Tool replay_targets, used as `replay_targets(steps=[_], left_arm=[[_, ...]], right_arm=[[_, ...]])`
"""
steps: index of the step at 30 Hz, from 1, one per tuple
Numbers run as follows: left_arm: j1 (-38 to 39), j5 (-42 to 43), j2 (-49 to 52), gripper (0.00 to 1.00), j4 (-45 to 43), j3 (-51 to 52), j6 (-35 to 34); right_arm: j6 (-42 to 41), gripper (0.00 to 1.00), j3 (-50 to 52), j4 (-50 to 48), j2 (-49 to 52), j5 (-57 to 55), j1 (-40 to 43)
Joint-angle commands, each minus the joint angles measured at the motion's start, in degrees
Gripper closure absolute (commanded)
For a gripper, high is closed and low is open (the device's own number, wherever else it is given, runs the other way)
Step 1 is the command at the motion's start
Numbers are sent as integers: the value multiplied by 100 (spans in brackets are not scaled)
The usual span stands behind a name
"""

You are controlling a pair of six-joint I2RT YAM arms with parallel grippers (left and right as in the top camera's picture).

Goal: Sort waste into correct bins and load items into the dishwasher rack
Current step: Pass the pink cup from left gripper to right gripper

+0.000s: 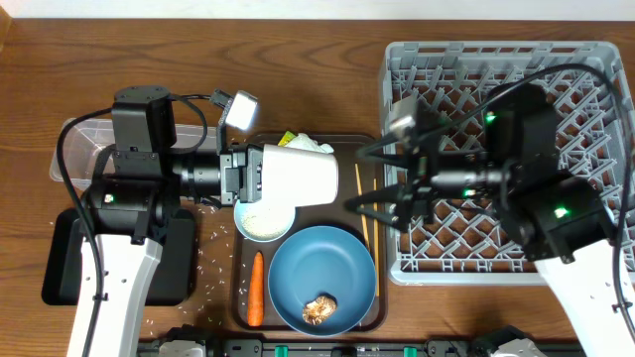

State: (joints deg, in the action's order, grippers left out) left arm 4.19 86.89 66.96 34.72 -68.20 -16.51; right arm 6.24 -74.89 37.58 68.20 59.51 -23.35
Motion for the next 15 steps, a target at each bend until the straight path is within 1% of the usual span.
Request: replay_targets(steps=[1,4,8,12,15], left_arm=[[-26,319,-11,94,-13,-107,-85],[-26,319,-11,94,-15,-107,-138],[-26,319,-11,94,-15,-107,-138],[-26,319,-11,94,-15,-107,-138],[-26,319,-11,94,-15,-109,-138]], right_arm=[[417,14,-31,-262,7,26,-275],[415,13,-31,-529,9,31,-367],[411,13,-31,-935,85,26,-608],[387,18,-31,-1222,214,26,-780],[201,21,-31,-1379,330,26,-809]])
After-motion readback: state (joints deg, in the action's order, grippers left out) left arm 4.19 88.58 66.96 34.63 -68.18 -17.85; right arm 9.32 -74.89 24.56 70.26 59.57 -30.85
